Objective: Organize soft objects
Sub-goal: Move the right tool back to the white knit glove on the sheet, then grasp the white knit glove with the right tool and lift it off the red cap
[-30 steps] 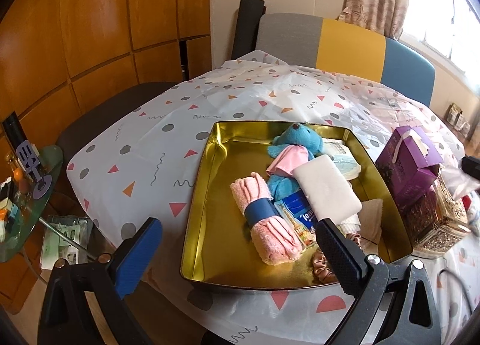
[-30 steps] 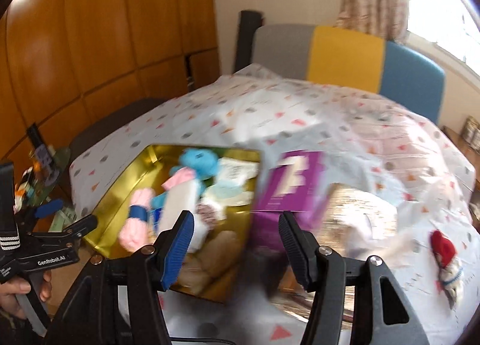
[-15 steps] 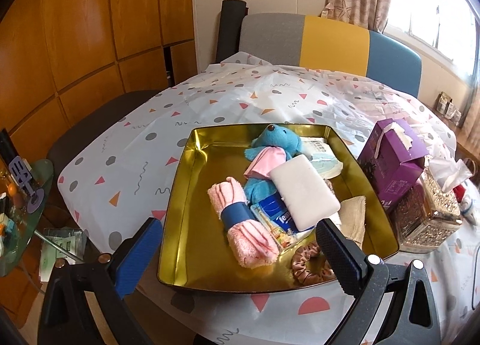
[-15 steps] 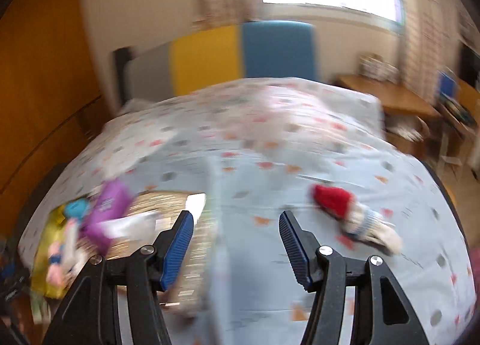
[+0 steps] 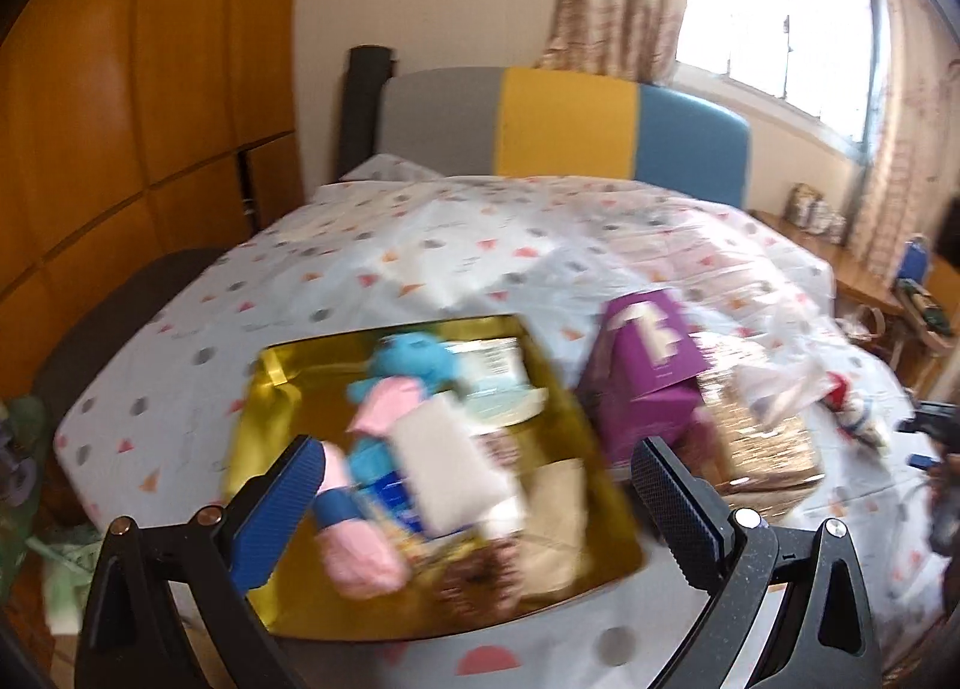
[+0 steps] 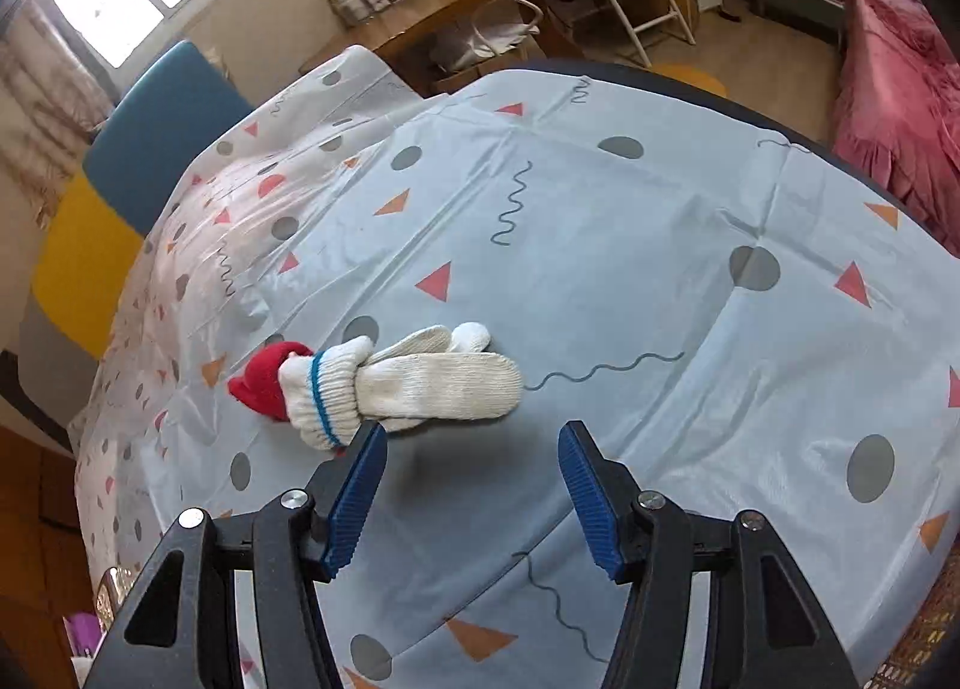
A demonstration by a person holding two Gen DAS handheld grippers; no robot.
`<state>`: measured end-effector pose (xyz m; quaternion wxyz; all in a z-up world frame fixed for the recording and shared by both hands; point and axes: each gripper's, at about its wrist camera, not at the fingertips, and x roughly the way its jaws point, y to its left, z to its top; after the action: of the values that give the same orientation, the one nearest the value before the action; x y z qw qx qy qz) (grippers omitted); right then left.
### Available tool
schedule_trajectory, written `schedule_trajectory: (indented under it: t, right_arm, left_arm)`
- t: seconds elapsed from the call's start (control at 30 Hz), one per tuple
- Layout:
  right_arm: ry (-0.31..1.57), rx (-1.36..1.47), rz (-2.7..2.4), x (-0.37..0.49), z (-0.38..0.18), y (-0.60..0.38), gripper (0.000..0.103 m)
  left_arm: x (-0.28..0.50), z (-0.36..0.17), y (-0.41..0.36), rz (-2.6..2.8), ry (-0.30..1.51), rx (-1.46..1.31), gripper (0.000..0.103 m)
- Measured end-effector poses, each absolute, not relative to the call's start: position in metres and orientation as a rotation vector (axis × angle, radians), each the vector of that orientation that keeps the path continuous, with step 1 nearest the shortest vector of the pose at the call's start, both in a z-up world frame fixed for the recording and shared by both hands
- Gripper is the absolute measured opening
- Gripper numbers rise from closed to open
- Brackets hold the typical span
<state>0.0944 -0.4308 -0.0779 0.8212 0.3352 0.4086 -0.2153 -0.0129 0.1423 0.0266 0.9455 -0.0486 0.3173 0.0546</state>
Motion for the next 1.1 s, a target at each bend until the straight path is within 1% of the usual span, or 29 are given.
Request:
schedule_trajectory:
  t: [0.13,0.2,0.33,0.4,0.53,0.7,0.73,0.77,0.8,0.83,0.9,0.93,1.1]
  right_arm:
    - [0.867,0.642,-0.389,0.099,-0.069,-0.415,0.06]
    - [0.905,0.536,-0.325,0.115,-0.066,-0.395,0.06]
    - [0.927,0.097,-0.211,0.145,-0.058,-0.341,0.06]
    - [0.956,-0.042,-0.184,0.157,-0.062,-0.331,0.061]
    - [1.014,-0.171,-0.157,0.181,-0.082,-0.337,0.07]
    - [1.083,-0.224,-0.201,0.203,-0.105,-0.351,0.071]
    - [1.093,-0.217,-0.194,0.205,-0.108,-0.353,0.069]
    - [1.105,-0.2,-0.179,0.205,-0.112,-0.355,0.056]
    - [1.1,-0.18,-0.17,0.203,-0.112,-0.357,0.054]
    - [1.093,-0.17,-0.165,0.201,-0.11,-0.357,0.047]
    - [1.09,-0.145,-0.157,0.193,-0.106,-0.358,0.039]
    - [1.091,-0.131,-0.159,0.189,-0.104,-0.357,0.037]
    - [1.1,0.019,-0.175,0.158,-0.082,-0.369,0.037]
  left_arm:
    - [-0.004,0.035,0.115,0.012,0.644,-0.085,0.103]
    - [-0.002,0.036,0.101,-0.035,0.652,-0.059,0.103]
    - [-0.002,0.032,0.086,-0.079,0.668,-0.038,0.103]
    - [-0.002,0.029,0.085,-0.075,0.679,-0.041,0.103]
    - [0.0,0.026,0.088,-0.073,0.706,-0.078,0.103]
    - [0.003,0.029,0.095,-0.067,0.705,-0.12,0.103]
    - [0.004,0.03,0.094,-0.068,0.705,-0.119,0.103]
    - [0.005,0.031,0.093,-0.072,0.704,-0.115,0.103]
    - [0.005,0.032,0.091,-0.077,0.702,-0.109,0.103]
    - [0.006,0.032,0.088,-0.084,0.701,-0.1,0.103]
    - [0.009,0.034,0.084,-0.093,0.705,-0.091,0.103]
    - [0.01,0.035,0.081,-0.102,0.707,-0.089,0.103]
    - [0.022,0.042,0.059,-0.155,0.717,-0.057,0.103]
